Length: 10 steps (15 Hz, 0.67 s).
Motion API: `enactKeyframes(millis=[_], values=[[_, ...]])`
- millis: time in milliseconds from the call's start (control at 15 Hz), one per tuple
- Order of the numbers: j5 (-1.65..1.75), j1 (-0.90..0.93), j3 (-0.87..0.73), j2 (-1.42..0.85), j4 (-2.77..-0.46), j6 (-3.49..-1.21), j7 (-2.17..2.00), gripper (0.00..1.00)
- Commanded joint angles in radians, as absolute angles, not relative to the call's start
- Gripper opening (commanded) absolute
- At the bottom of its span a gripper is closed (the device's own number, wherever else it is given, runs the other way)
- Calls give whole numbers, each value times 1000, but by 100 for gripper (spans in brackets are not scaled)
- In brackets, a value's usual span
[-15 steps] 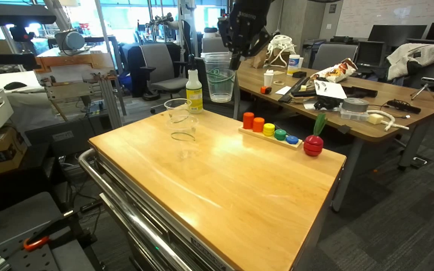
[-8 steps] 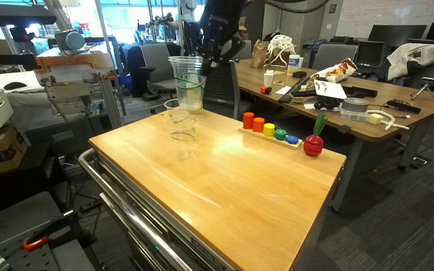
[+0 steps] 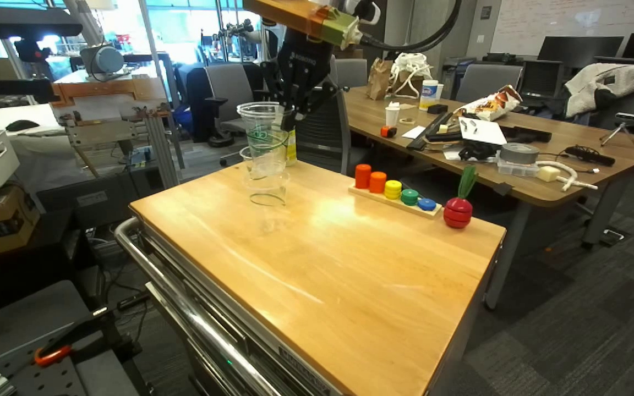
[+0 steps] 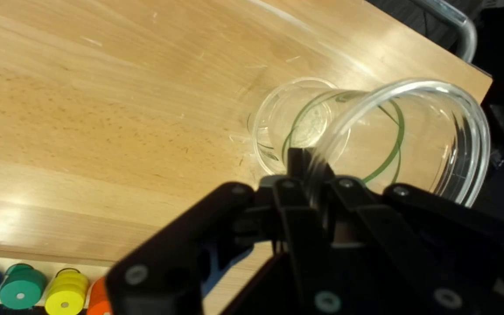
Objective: Stack up the plastic cups on each other.
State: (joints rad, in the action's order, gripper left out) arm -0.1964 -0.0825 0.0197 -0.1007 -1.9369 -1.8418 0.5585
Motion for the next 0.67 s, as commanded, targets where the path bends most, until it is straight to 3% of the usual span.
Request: enactKeyframes(millis=[0,600], values=[[-225,-64,18,-61,-1983,-1896,580,6],[-230,-45,24,-63,-2038,-1987,624,7]])
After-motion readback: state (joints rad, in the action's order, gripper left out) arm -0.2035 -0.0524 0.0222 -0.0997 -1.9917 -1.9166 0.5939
